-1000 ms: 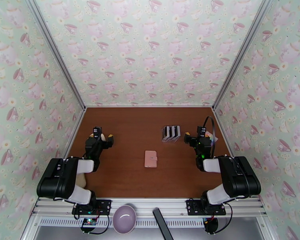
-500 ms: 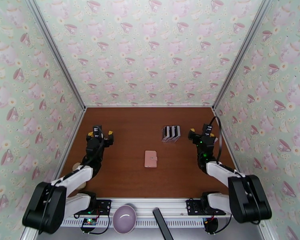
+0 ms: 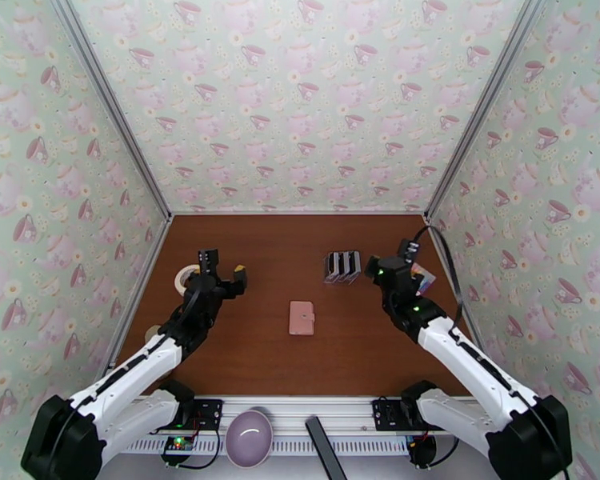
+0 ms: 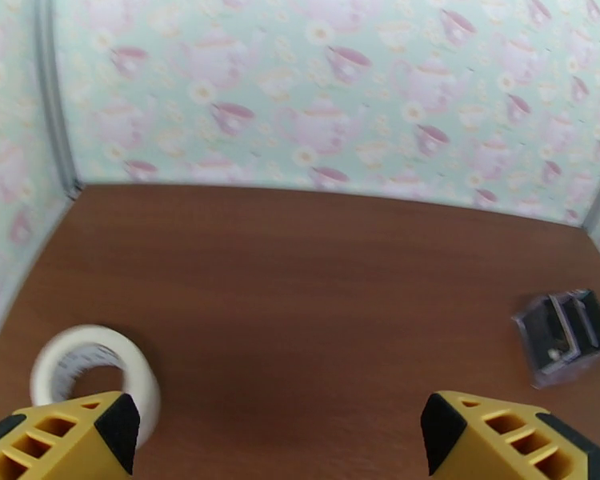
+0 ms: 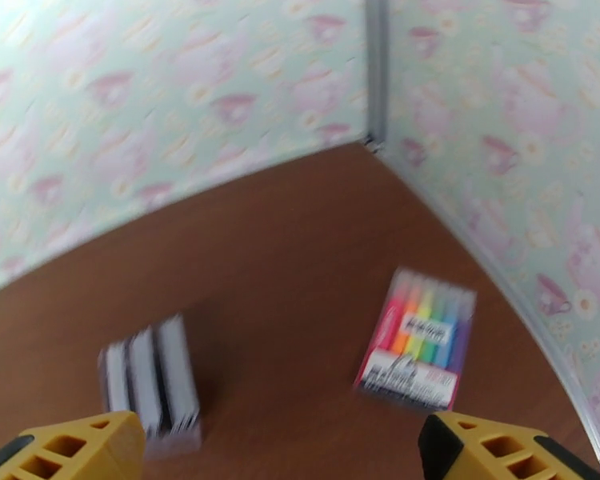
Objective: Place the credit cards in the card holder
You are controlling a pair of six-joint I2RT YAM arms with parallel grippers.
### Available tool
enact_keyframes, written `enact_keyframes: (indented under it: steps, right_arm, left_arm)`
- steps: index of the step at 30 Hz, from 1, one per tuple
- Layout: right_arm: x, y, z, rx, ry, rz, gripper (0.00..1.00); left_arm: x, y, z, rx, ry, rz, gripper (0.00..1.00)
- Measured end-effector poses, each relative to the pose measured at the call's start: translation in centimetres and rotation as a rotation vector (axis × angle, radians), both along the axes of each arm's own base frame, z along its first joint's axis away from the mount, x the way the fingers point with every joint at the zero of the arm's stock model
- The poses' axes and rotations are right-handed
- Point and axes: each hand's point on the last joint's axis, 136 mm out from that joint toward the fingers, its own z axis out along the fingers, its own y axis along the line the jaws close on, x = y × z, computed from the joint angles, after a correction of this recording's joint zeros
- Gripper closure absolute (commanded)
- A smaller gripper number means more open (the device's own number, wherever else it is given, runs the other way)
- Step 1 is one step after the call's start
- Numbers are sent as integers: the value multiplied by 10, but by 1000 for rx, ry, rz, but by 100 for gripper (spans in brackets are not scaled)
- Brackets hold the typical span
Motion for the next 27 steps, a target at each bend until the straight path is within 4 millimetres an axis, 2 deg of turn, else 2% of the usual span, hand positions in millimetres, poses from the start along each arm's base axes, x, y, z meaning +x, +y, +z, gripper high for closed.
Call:
enact_keyframes:
  steps: [7,12,15,20,27]
  right_arm:
    - [-35,82,-23,-28,100,271,28]
    - [-49,140,-50,-78,202,404,39]
    - [-56,168,-68,-110,256,449,43]
    - [-65,199,-99,-142,339,489,48]
    - [-71,221,-121,-140,412,501,54]
  left_arm:
    - [-24,-57,-38,-156,186,-213,1]
    - [-51,-79,-79,-255,328,-291,17]
    - [-65,-89,-101,-294,411,-319,22]
    - [-80,-101,-120,-354,488,-366,26]
    - [-90,-109,-136,-402,540,-398,30]
